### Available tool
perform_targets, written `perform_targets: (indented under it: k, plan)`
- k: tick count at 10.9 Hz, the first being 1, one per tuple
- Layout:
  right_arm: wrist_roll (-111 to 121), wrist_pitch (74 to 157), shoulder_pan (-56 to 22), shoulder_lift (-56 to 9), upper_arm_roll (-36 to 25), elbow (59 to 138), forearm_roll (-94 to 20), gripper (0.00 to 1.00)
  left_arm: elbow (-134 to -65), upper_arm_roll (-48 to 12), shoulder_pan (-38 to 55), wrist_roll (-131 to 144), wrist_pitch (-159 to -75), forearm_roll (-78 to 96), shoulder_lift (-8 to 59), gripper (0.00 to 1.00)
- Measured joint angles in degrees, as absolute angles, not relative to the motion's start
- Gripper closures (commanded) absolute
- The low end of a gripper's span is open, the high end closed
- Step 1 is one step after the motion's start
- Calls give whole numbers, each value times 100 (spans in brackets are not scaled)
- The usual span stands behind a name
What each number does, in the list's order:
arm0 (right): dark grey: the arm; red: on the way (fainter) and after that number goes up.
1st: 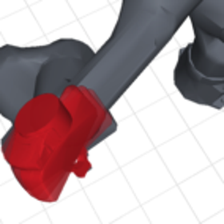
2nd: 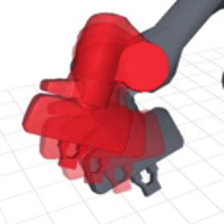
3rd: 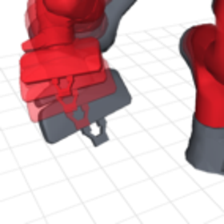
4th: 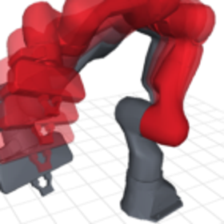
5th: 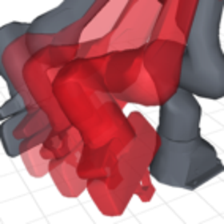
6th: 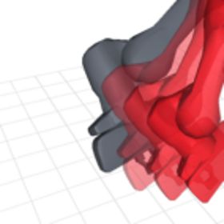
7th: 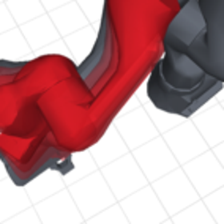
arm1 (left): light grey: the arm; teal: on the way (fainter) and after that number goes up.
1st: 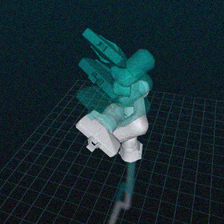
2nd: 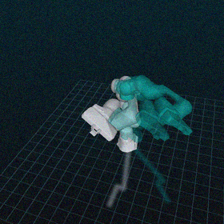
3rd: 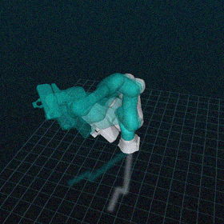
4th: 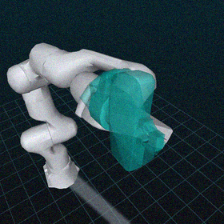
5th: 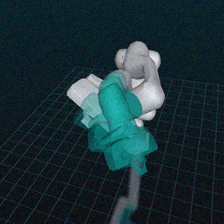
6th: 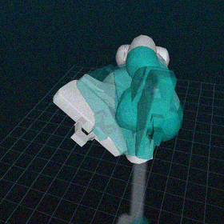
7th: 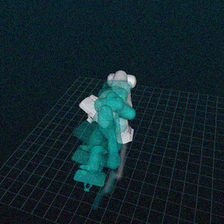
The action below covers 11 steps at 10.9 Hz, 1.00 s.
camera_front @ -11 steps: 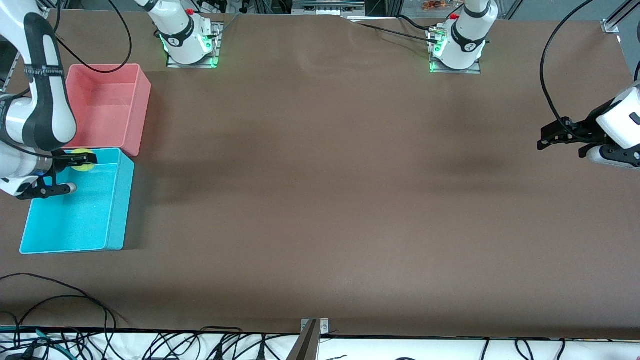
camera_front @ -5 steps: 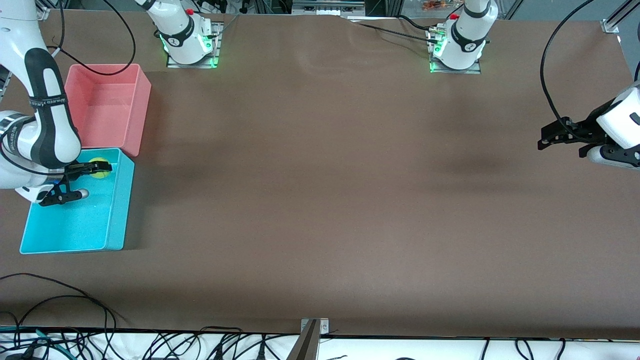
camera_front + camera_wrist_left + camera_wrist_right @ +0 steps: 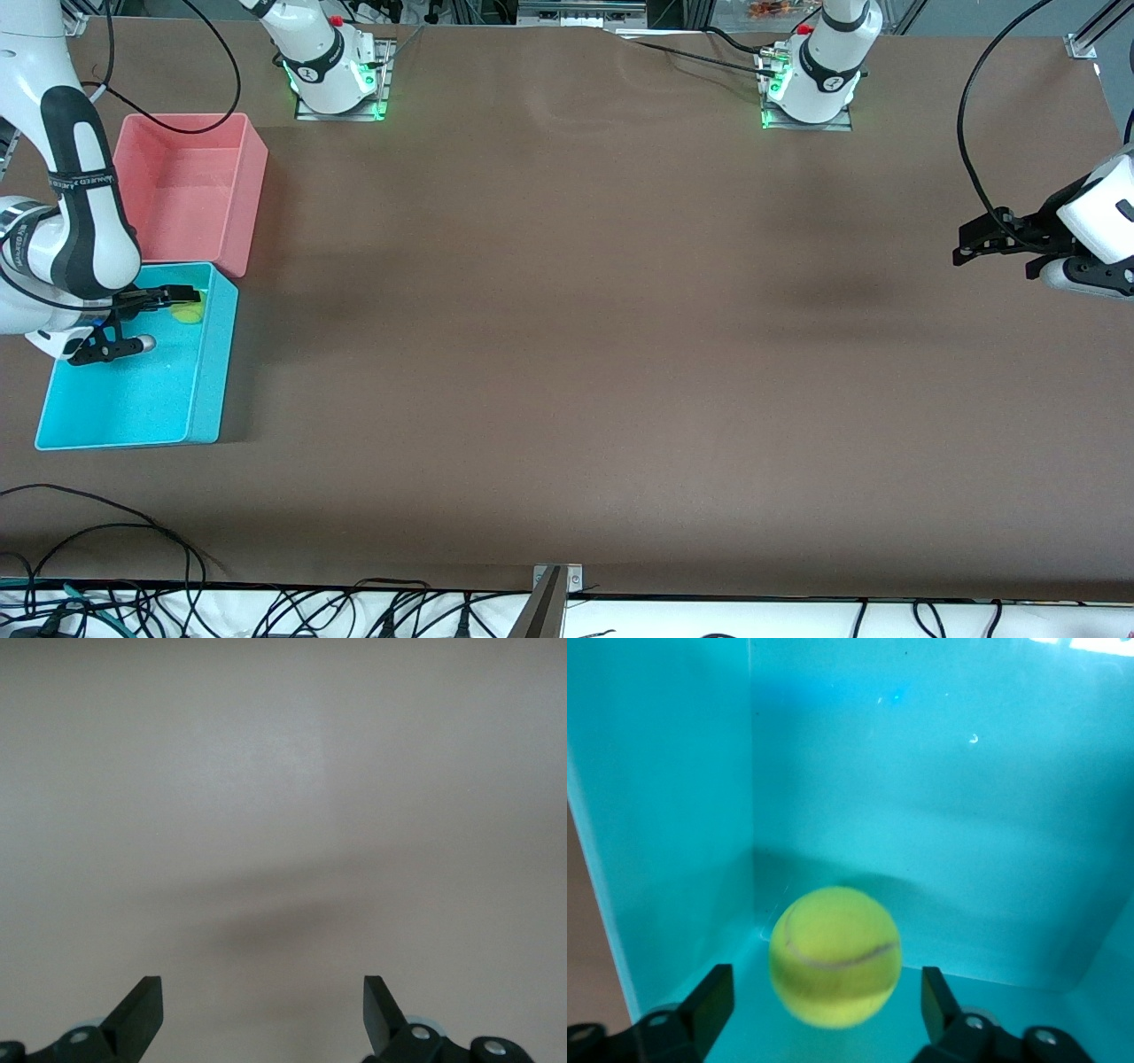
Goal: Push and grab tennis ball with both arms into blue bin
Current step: 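Carry the ball over the cyan bin and open the right gripper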
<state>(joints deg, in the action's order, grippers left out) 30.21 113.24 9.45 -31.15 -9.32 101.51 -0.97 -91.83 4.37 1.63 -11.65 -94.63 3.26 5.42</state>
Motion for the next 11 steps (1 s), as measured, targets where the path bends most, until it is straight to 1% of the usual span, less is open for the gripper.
perform_targets:
  k: [5, 7, 8, 11]
  plan:
    - [3029, 11318, 946, -3109, -923, 10120, -108, 0, -9183, 437, 154, -1165, -9460, 326, 542, 0]
    - [3029, 11287, 933, -3053, -888, 9973, -112, 0, -9183, 438, 152, -1165, -9458, 326, 542, 0]
    - [3007, 11143, 907, -3002, -878, 9837, -119, 0, -9183, 438, 150, -1165, -9457, 326, 542, 0]
    - [2453, 10000, 705, -2686, -850, 9203, -122, 0, -9183, 440, 139, -1165, -9455, 326, 542, 0]
